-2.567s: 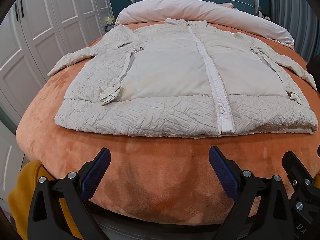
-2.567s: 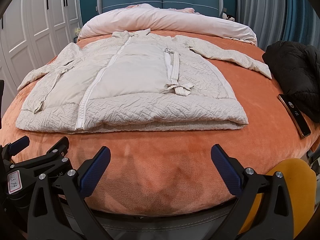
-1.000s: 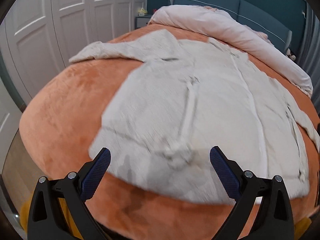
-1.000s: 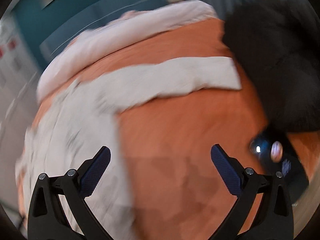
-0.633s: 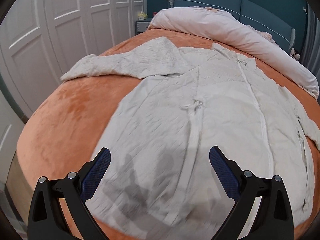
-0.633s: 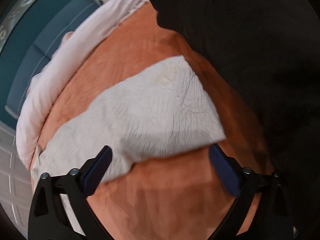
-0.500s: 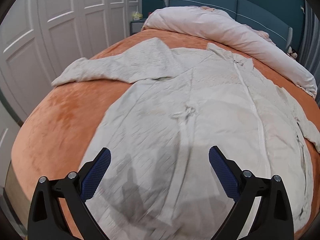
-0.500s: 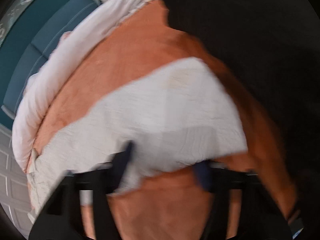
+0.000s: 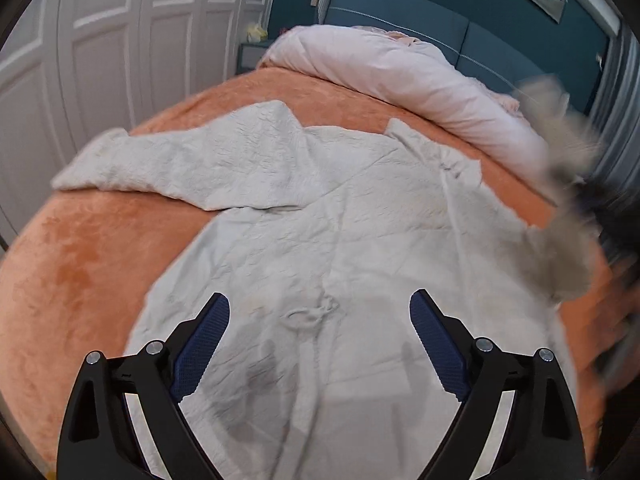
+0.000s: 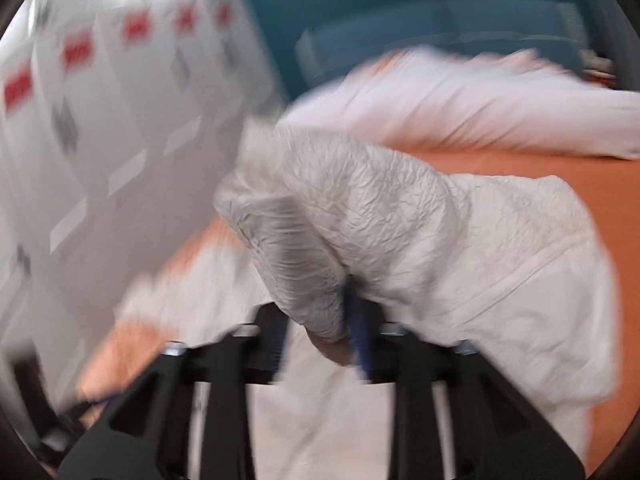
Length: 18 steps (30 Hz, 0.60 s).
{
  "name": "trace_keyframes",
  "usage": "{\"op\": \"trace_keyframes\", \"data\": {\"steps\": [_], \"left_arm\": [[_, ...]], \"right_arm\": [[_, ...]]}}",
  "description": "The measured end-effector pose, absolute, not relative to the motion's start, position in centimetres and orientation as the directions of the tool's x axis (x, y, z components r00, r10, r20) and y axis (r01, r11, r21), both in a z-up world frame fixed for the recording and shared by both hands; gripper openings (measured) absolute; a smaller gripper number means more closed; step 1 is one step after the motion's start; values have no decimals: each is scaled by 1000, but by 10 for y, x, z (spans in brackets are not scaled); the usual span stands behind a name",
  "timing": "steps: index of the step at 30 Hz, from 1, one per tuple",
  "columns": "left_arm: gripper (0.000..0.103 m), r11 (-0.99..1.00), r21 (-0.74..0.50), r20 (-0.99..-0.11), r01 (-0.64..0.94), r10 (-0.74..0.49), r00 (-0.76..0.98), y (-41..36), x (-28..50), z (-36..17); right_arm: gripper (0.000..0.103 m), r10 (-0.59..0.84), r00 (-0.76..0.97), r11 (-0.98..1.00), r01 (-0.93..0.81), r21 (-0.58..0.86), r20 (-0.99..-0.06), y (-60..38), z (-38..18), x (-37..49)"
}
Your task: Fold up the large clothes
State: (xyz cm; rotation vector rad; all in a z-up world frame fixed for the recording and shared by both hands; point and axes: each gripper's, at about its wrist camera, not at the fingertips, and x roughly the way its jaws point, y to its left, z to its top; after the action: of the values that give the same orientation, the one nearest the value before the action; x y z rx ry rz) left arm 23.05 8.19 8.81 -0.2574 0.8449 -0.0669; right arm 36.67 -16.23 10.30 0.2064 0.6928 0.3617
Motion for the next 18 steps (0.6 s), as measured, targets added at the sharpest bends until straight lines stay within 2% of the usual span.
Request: {"op": "trace_keyframes", "data": {"steps": [1, 3, 4, 8, 10, 14, 16, 18], "left_arm": [[89, 960, -278, -731, -40, -185, 656, 83, 236, 89], [89, 930, -364, -726, -45, -253, 639, 88, 248, 89], [89, 914, -403, -720, -41, -289, 631, 90, 254, 87], [89, 867, -496, -714, -51, -374, 592, 89, 287, 72], [89, 840, -540, -710, -47, -425, 562, 81, 305, 61], [89, 817, -576, -710, -23, -486, 509, 47, 331, 46], [88, 816, -578, -717, 20, -520, 464, 20, 344, 38], [62, 825, -562, -735, 52, -527, 426, 1, 355, 27]], "right_arm": [[55, 389, 686, 921, -265, 287, -615, -145, 90, 367], [55, 382, 615, 923, -285, 257, -690, -105, 53, 360], [55, 392, 599, 919, -287, 269, -698, -101, 47, 352], [59, 425, 618, 902, -230, 365, -662, -146, 53, 315], [62, 386, 664, 911, -168, 376, -641, -189, 60, 305], [62, 199, 749, 939, 40, 342, -632, -281, 74, 293], [57, 132, 762, 921, 142, 363, -634, -320, 75, 294], [53, 102, 775, 886, 214, 411, -624, -352, 74, 293]]}}
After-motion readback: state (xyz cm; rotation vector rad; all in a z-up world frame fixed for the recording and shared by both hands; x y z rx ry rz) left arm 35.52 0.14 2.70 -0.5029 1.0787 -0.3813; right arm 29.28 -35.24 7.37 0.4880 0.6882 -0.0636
